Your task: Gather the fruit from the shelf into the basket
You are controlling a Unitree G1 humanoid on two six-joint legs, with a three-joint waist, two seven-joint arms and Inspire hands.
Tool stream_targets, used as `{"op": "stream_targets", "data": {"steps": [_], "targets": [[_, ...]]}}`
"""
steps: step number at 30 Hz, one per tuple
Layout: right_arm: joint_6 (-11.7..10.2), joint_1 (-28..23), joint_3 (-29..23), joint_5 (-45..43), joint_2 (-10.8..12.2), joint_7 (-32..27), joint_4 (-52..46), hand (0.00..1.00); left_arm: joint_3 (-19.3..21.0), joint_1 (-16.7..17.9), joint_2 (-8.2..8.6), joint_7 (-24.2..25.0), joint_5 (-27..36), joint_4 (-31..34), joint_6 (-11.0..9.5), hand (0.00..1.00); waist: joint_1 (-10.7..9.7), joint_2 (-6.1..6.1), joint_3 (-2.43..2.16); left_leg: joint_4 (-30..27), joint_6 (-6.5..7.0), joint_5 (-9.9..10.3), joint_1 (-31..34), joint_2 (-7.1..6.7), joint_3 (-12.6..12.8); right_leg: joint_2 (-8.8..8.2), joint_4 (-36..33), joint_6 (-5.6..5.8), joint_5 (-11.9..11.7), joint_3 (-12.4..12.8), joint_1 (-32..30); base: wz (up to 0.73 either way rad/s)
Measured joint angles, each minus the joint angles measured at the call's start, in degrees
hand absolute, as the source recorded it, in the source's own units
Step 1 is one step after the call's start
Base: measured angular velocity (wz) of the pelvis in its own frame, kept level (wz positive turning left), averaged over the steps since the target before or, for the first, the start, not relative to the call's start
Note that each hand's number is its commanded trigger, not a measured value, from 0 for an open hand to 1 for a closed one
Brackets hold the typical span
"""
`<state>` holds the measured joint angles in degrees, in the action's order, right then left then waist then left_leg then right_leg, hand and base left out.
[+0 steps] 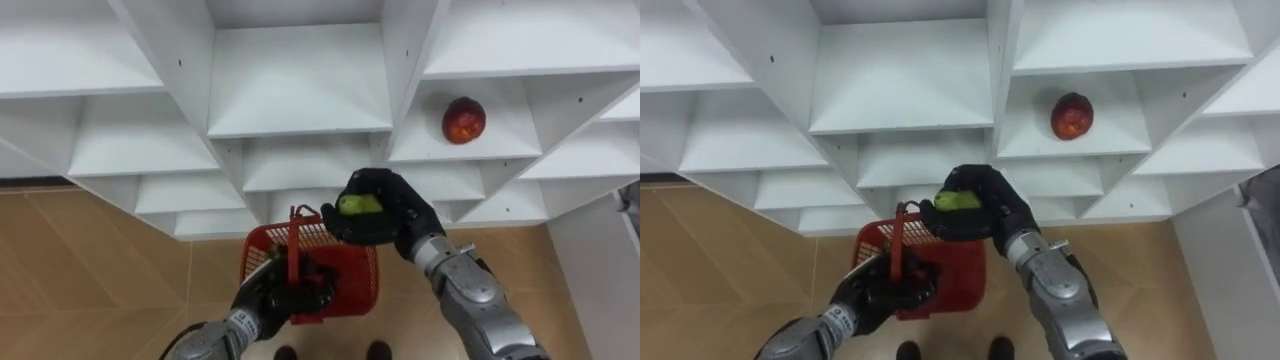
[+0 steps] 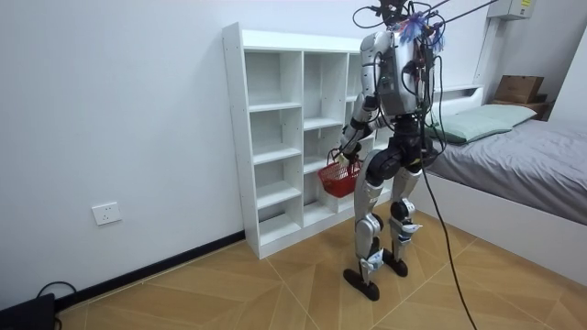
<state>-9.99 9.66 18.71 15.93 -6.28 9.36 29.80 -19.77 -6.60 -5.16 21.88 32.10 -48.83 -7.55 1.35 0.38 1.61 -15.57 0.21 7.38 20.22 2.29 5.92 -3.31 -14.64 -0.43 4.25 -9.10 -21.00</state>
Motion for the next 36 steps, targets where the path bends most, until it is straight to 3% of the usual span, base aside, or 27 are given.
{"op": "stream_targets", "data": {"steps": [12,17,29,36], "targets": [[0.0,-0.07,2.14,-0.02,0.1,-0.67,1.2,1.0,-2.02,-0.7,0.59,-0.48,4.19,2.26,-0.11,1.0,-0.95,0.08,0.04,0.03,-0.01,0.02,0.19,0.0,0.06,0.19,0.28,0.1,0.07,0.69,-0.11,0.0],[-0.1,0.18,1.24,0.0,0.09,-0.73,1.24,1.0,-3.3,-0.6,0.62,-1.01,8.15,4.85,0.03,1.0,-1.01,0.77,0.23,0.09,-0.01,0.02,0.2,0.06,0.2,0.15,0.3,0.1,0.06,0.32,-0.19,0.0],[-0.08,0.64,-0.04,0.0,0.11,-3.76,-1.32,1.0,-4.21,-0.08,0.62,-0.99,9.05,10.99,1.1,1.0,-0.94,1.56,-0.07,0.14,-0.01,0.01,0.13,0.11,1.39,0.14,-0.51,0.09,0.05,1.28,-1.07,-0.04],[-0.07,1.14,-1.11,0.0,-0.13,-5.55,-1.31,1.0,-5.91,0.0,0.66,-0.4,11.27,13.22,2.0,1.0,-1.12,2.77,-0.23,-0.15,0.01,0.01,0.25,0.12,1.45,0.02,-0.89,0.1,0.07,1.15,-1.14,0.01]]}}
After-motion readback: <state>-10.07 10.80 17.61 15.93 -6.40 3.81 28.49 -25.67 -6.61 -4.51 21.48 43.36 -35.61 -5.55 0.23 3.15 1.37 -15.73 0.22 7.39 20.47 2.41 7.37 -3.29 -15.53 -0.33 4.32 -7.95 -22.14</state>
